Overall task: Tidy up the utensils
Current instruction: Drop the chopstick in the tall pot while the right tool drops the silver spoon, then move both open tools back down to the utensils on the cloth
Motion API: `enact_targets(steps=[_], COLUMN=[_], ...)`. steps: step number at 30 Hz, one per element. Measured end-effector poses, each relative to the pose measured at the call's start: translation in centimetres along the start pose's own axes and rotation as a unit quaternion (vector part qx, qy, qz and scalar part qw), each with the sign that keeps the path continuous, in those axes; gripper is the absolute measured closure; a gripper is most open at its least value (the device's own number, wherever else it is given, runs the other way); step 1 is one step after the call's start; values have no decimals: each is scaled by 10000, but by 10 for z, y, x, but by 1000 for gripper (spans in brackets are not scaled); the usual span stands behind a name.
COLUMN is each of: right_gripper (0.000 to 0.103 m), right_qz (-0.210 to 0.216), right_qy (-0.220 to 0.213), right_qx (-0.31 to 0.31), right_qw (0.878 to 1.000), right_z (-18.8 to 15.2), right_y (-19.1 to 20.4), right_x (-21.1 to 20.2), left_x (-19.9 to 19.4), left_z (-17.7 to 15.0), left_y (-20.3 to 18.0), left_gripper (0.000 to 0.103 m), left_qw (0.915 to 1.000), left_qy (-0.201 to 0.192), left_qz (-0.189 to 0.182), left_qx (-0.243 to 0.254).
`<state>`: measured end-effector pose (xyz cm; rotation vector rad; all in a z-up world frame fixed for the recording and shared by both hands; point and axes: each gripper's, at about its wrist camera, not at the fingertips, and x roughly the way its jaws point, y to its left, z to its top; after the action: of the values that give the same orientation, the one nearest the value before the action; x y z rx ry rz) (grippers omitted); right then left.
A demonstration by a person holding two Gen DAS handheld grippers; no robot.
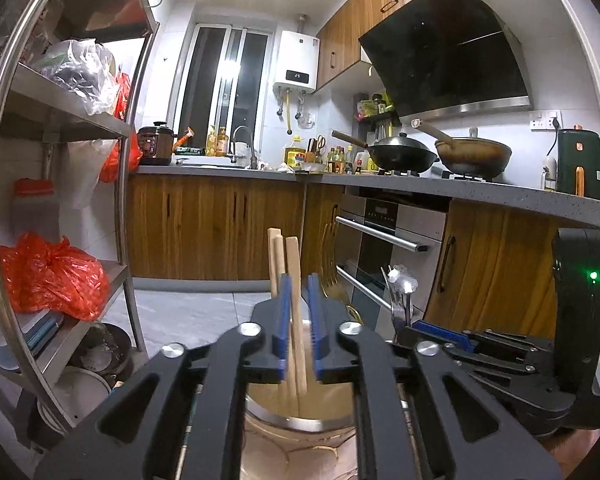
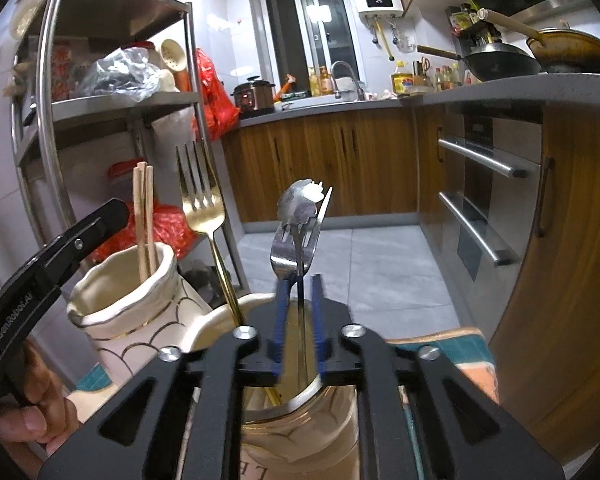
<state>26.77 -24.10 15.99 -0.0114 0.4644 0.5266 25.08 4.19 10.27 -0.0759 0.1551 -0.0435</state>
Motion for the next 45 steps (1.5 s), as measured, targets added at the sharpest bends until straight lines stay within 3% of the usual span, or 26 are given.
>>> enact_targets(steps=[2,11,18,30,38,45], right_gripper=[79,62,58,56,56,56], right_qz=[21,87,109,138,-10,-47], right_qy=[-7,-41,-89,176,875,1662], right_qx=[-16,-146,-139,73,73,-167], right_qw=[10000,9998,9998,9997,9961,9859], right_z=[1,-1,-7,-32,-61,-85], right_y=[1,6,4,-11,-22,-22], right_x=[-3,-22,-49,-86,-80,-68], left_x=[-4,-33,-63,-94,-92,-81], left_z=[1,6,4,-43,-68,-92], left_y=[1,7,11,-6,-11,-19], left_gripper=[73,42,39,38,38,38], left_qw=[10000,9997,9996,9983,9925,9812], left_qy=[-60,-237,-215,549,1210,1923], left_qz=[11,4,-63,-165,-136,-92], left_qx=[3,-46,-149,131,70,121])
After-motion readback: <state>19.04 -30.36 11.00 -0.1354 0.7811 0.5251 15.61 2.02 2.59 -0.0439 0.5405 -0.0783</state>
